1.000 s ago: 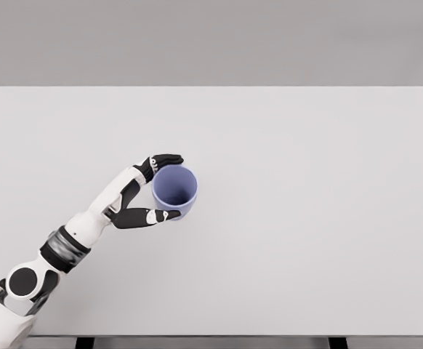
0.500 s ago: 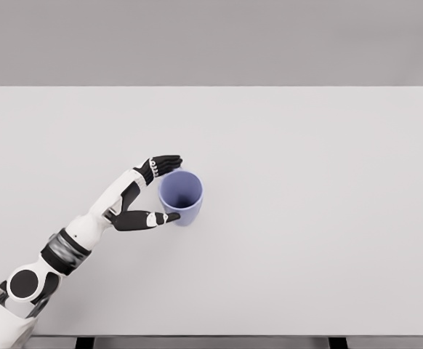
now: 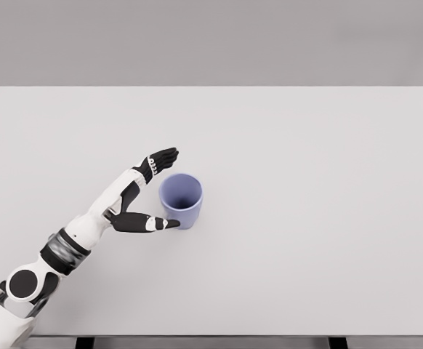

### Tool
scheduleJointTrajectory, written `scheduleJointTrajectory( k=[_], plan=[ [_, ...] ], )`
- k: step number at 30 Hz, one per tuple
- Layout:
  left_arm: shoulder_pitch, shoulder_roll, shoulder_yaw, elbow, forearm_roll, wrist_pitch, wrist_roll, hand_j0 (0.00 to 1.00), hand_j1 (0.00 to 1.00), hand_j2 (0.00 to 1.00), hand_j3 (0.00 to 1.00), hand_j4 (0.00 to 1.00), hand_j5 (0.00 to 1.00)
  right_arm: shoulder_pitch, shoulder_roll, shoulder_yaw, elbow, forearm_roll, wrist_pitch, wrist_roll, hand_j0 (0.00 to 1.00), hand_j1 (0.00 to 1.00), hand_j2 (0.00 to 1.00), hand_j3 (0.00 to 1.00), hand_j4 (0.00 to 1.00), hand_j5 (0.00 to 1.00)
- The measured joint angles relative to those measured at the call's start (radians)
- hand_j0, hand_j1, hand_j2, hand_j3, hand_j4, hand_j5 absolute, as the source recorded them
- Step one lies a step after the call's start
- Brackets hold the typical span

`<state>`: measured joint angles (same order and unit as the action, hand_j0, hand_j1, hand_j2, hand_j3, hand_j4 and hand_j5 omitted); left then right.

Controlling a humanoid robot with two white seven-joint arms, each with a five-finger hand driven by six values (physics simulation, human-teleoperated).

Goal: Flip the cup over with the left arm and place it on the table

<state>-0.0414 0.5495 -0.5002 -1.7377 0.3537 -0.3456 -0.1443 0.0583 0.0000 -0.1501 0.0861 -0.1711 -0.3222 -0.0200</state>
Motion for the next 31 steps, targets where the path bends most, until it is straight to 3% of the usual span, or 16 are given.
scheduleJointTrajectory(
  k=[9,14,24,31],
  plan=[
    [-0.008,0.017,0.003,-0.011,-0.005,-0.007,0.000,1.00,1.00,1.00,1.00,1.00,1.00,0.000,0.000,0.000,0.000,0.000,0.000,0.000,1.00,1.00,1.00,1.00,1.00,1.00],
    [-0.009,0.080,0.012,-0.025,-0.005,-0.009,0.001,1.00,1.00,1.00,1.00,1.00,1.00,0.000,0.000,0.000,0.000,0.000,0.000,0.000,1.00,1.00,1.00,1.00,1.00,1.00],
    [0.032,0.306,0.159,-0.054,0.002,-0.002,0.003,1.00,1.00,1.00,1.00,1.00,1.00,0.000,0.000,0.000,0.000,0.000,0.000,0.000,1.00,1.00,1.00,1.00,1.00,1.00],
    [0.029,0.390,0.208,-0.057,0.002,0.006,0.003,1.00,1.00,1.00,1.00,1.00,1.00,0.000,0.000,0.000,0.000,0.000,0.000,0.000,1.00,1.00,1.00,1.00,1.00,1.00]
  ],
)
